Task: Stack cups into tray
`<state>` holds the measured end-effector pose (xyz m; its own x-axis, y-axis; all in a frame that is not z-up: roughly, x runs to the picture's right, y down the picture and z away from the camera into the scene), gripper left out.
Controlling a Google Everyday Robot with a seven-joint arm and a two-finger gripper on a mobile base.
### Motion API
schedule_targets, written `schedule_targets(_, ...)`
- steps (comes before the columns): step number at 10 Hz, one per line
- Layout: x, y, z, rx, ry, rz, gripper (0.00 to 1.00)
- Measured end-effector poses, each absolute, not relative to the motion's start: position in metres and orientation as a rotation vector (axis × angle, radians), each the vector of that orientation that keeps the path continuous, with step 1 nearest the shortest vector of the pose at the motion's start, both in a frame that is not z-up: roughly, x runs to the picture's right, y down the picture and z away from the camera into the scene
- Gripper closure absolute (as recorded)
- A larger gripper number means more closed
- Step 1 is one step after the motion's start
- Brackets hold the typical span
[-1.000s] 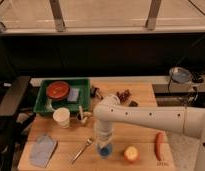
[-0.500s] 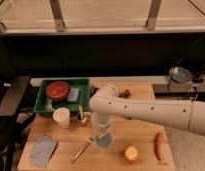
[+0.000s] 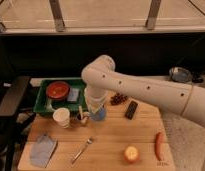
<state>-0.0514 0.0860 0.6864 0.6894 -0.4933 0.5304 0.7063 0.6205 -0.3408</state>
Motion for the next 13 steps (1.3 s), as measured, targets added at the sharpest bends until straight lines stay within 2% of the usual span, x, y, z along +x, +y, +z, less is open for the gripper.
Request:
schedule_targets(3,-0.122,0.042,0.668,-0.468,-0.480,-0.816,1.00)
schedule_targets(6,-0.188,0.033,0.653,-0.409,-0.563,-0.907,1.00)
schedule_targets(9,-0.245,0.046,0.652,-0.400,-0.667,-0.984,1.00)
schedule_targets(11,-0.259,0.066,0.671,-0.422,-0.707,-1.004,1.00)
schedule_targets(12,-0.259,0.072,0.680,-0.433,-0.713,-1.004,0.97)
schedule_targets(13,-0.255,0.082,0.695,-0.452,-0.716,-0.999,0.88)
